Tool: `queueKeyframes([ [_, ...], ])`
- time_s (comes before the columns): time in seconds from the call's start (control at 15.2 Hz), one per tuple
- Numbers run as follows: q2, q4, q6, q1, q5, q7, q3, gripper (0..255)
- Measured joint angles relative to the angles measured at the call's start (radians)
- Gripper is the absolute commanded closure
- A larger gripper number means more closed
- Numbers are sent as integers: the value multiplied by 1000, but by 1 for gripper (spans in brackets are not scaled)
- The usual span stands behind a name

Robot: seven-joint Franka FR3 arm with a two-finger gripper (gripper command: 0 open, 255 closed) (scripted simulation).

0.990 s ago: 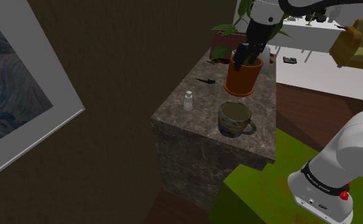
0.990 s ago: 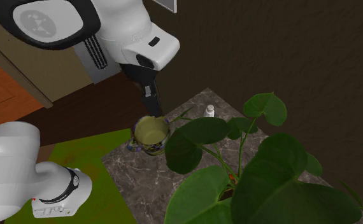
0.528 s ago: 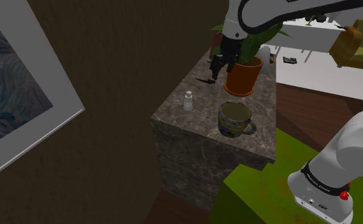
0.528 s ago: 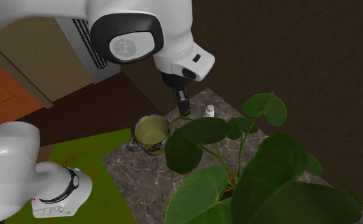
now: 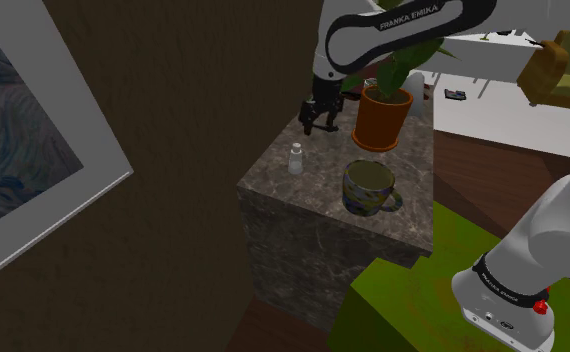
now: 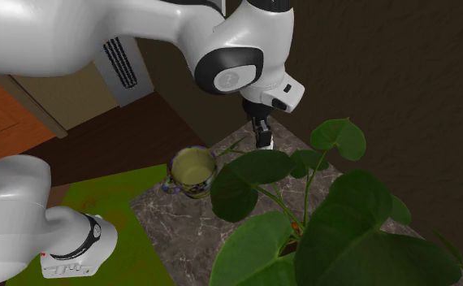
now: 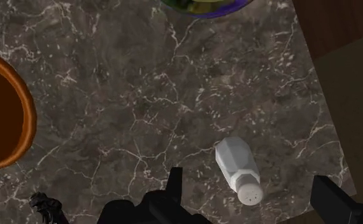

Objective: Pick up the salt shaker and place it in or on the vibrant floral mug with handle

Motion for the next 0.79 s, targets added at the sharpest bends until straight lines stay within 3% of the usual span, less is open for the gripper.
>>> queueKeyframes([
  [0.4, 235, 175, 32, 14, -7, 26, 8, 0],
  [0.79, 283, 165, 87, 20, -11, 32, 9, 0],
])
